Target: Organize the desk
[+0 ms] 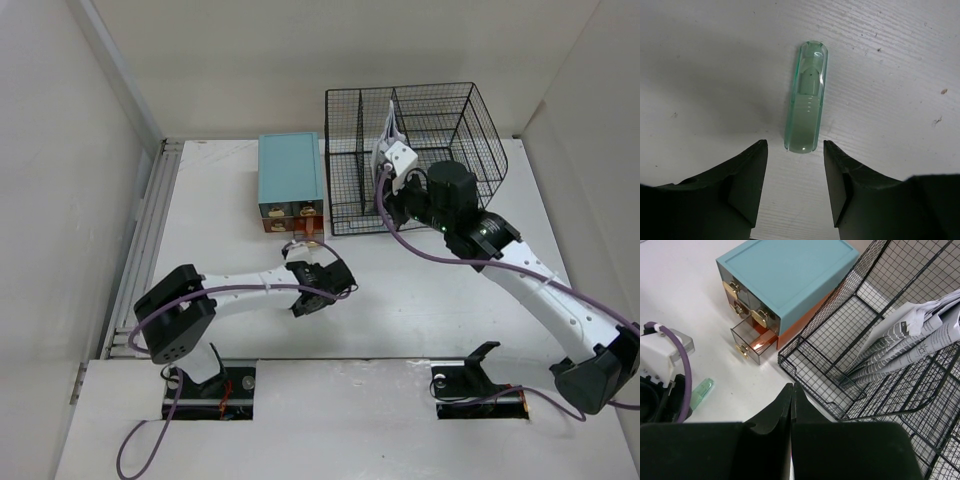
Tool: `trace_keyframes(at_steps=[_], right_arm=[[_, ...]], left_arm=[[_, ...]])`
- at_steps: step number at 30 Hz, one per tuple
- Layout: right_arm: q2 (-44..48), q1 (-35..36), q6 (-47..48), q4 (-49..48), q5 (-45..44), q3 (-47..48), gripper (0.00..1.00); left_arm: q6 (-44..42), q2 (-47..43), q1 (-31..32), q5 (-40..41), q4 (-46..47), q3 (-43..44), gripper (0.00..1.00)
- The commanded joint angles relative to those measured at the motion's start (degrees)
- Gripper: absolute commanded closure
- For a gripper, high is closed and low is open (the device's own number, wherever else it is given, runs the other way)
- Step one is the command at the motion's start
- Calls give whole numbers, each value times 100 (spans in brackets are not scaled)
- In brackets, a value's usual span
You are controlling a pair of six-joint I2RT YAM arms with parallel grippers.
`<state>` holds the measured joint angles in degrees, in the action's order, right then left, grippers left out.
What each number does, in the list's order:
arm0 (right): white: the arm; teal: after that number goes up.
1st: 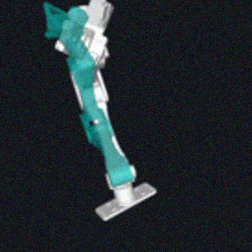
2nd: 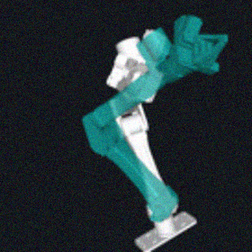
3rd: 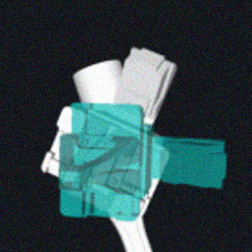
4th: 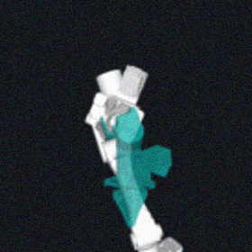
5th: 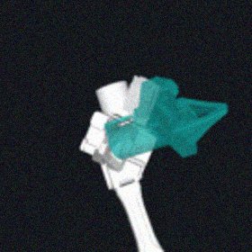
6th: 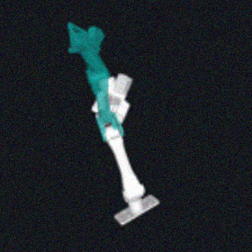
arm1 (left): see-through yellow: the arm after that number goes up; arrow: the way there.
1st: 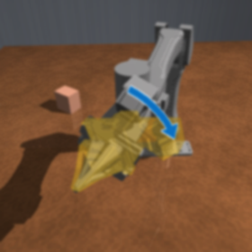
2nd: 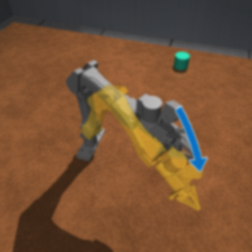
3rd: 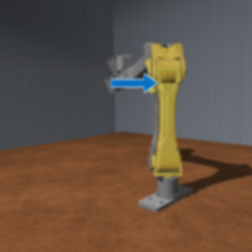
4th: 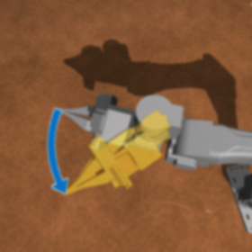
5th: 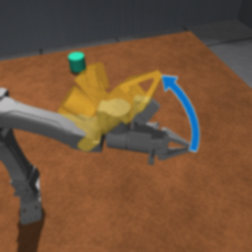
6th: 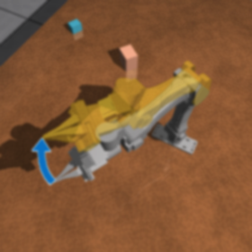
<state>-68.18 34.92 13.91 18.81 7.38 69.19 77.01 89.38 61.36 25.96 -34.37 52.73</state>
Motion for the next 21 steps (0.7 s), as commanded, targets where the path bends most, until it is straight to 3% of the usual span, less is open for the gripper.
trace_keyframes(at_steps=[1, 13, 18, 21], right_arm=[[183, 6, -117, -308, 106, 16, 99], [287, 6, -117, -308, 159, 16, 99], [288, 6, -117, -308, 159, 16, 99], [288, 6, -117, -308, 159, 16, 99]], left_arm=[[-81, 79, -80, 208, 44, -61, 54], [-239, 448, -81, 155, 326, -114, 58], [-239, 501, -133, 155, 326, -114, 67], [-239, 501, -133, 155, 326, -114, 83]])
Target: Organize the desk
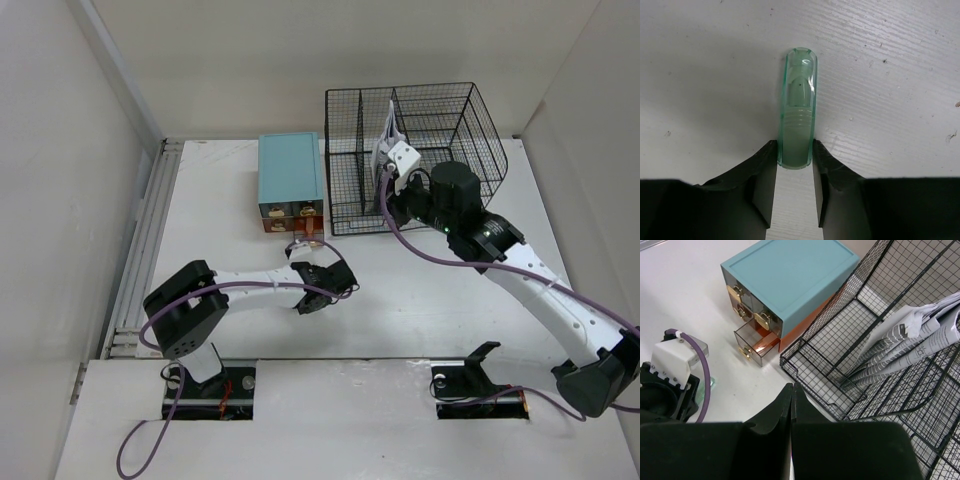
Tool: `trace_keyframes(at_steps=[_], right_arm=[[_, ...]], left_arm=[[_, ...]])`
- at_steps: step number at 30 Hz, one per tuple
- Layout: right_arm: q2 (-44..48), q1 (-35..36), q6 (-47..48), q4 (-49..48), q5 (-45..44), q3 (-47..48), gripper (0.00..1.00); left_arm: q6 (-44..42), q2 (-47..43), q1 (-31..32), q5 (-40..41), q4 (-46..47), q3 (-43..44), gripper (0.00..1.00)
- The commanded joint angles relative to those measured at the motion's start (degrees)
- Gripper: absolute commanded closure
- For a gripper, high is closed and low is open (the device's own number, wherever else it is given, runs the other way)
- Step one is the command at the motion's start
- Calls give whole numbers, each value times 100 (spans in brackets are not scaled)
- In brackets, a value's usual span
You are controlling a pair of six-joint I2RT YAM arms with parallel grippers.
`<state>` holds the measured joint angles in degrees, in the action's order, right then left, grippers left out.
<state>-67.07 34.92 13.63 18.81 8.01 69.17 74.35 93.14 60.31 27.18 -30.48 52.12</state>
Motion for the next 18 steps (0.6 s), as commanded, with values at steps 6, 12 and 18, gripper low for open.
trace_keyframes(at_steps=[6, 12, 18], right_arm=[[229, 6, -141, -308, 95, -34, 99], [229, 6, -141, -308, 95, -35, 98], [177, 6, -88, -308, 95, -35, 98]], left_arm=[[27, -103, -28, -20, -125, -53, 100], [-95, -753, -28, 33, -397, 157, 100], [-517, -1430, -28, 95, -520, 650, 100]])
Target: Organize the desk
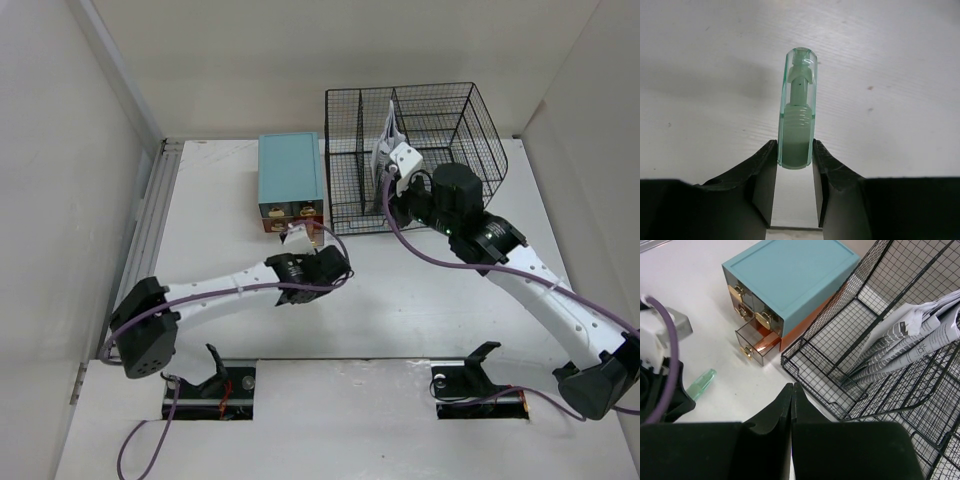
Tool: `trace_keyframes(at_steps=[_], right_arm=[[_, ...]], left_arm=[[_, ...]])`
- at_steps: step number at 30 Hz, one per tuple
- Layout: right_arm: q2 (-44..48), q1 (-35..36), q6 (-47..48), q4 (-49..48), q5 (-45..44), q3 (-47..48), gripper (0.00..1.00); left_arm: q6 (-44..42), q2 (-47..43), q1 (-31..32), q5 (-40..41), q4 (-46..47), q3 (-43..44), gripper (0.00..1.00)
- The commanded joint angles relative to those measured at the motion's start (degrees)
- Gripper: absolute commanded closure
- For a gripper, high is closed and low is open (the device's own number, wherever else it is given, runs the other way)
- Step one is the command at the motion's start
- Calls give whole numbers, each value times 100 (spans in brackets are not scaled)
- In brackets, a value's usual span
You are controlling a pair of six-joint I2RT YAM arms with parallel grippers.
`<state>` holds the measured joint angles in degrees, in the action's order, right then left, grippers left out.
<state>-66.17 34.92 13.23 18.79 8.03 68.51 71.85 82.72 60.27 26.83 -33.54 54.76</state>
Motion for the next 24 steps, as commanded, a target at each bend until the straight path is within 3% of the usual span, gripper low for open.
trace_keyframes(at_steps=[1, 7, 13, 19, 22, 24], right_arm=[[87, 6, -49, -305, 93, 31, 98], [34, -161, -49, -182, 769, 31, 88], [-18, -213, -312, -182, 1647, 84, 53], [-806, -600, -1156, -130, 3202, 452, 52], [-1387, -662, -1402, -68, 4134, 706, 53], [-1469, -548, -1455, -15, 3979, 760, 54]], left_arm=[[-329, -553, -24, 130, -214, 438, 100], [-1181, -1423, -24, 182, -22, 571, 100], [-2289, -3093, -77, -89, 1111, -358, 100], [-3176, -4631, -77, -801, 2245, -1353, 100], [-3317, -4703, -130, -802, 2299, -1574, 100], [-3318, -4546, -130, -749, 2299, -1635, 100]])
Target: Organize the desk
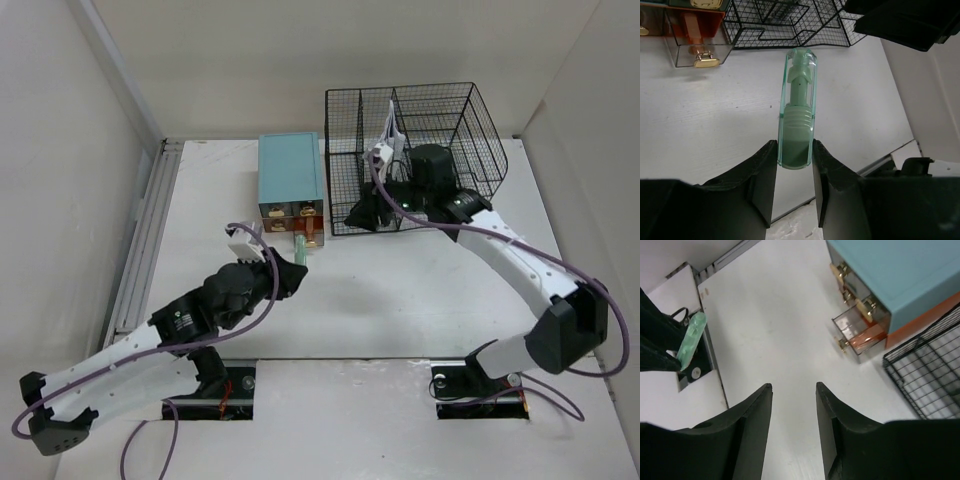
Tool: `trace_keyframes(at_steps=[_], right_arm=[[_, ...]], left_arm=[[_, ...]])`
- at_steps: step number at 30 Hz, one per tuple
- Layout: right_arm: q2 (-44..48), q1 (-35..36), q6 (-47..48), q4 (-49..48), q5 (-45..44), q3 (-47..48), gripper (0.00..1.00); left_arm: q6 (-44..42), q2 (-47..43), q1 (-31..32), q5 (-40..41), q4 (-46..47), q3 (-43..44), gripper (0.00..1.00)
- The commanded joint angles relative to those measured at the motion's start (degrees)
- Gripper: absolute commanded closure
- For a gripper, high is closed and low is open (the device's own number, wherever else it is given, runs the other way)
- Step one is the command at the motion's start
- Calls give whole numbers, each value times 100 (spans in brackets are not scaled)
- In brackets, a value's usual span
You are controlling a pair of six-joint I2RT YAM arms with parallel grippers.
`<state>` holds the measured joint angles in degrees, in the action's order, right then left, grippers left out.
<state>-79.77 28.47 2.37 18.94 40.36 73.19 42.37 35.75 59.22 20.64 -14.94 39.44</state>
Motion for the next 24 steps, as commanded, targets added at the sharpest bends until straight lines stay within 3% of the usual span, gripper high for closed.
trace_keyframes(at_steps=[1, 6, 18, 24], right_arm=[[-170, 167, -369, -31, 589, 362, 54], [-171, 475, -369, -101, 236, 494, 50], [-584, 765, -474, -57, 455, 583, 38], [-645, 818, -597, -171, 455, 583, 37]], left_arm=[[-370, 230, -25, -79, 439, -103, 100], [-318, 582, -25, 44, 510, -103, 100], [-317, 873, -25, 45, 905, -103, 100], [-484, 1101, -25, -8, 1072, 2, 100]])
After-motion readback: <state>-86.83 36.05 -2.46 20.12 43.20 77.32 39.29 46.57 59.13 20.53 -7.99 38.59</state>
